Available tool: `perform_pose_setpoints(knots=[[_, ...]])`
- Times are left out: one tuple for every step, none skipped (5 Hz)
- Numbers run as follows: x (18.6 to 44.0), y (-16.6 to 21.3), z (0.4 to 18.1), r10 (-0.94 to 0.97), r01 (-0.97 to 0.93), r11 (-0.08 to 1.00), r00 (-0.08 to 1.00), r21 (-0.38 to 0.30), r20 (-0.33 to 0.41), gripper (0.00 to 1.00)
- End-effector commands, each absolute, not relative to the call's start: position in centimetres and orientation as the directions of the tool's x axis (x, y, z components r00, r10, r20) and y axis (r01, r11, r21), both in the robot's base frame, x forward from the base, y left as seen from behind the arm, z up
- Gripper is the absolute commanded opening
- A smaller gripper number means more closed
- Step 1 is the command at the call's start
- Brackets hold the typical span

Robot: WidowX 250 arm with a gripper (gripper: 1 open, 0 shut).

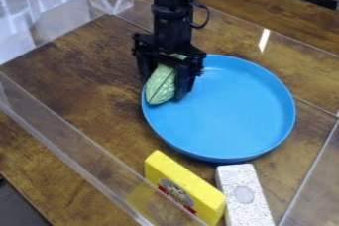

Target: Put the green object in the blue tray

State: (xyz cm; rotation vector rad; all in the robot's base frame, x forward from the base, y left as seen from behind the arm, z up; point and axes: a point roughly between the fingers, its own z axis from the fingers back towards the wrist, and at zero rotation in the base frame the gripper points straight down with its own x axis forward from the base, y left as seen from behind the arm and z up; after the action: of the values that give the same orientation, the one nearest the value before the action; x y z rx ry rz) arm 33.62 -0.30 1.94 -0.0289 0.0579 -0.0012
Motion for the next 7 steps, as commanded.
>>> perform_pose_setpoints(knots=[[32.9,0.3,1.2,0.078,-0.080,0.997,0.993,-0.014,-0.090,0.00],[32.2,0.0,1.2,0.095,-0.096,0.995,0.991,-0.010,-0.098,0.00],[31.7,-0.4,1.1,0.111,-0.112,0.994,0.988,-0.006,-0.106,0.00],[31.3,-0.3,1.1,0.056,-0.057,0.998,0.992,-0.004,-0.112,0.00],[30.8,-0.2,1.1,0.001,-0.001,1.000,0.993,-0.002,-0.116,0.00],[30.9,-1.3,1.1,-0.065,0.066,0.998,0.991,0.002,-0.116,0.00],[31.5,-1.1,1.9,-0.071,0.072,0.997,0.991,0.004,-0.115,0.00]])
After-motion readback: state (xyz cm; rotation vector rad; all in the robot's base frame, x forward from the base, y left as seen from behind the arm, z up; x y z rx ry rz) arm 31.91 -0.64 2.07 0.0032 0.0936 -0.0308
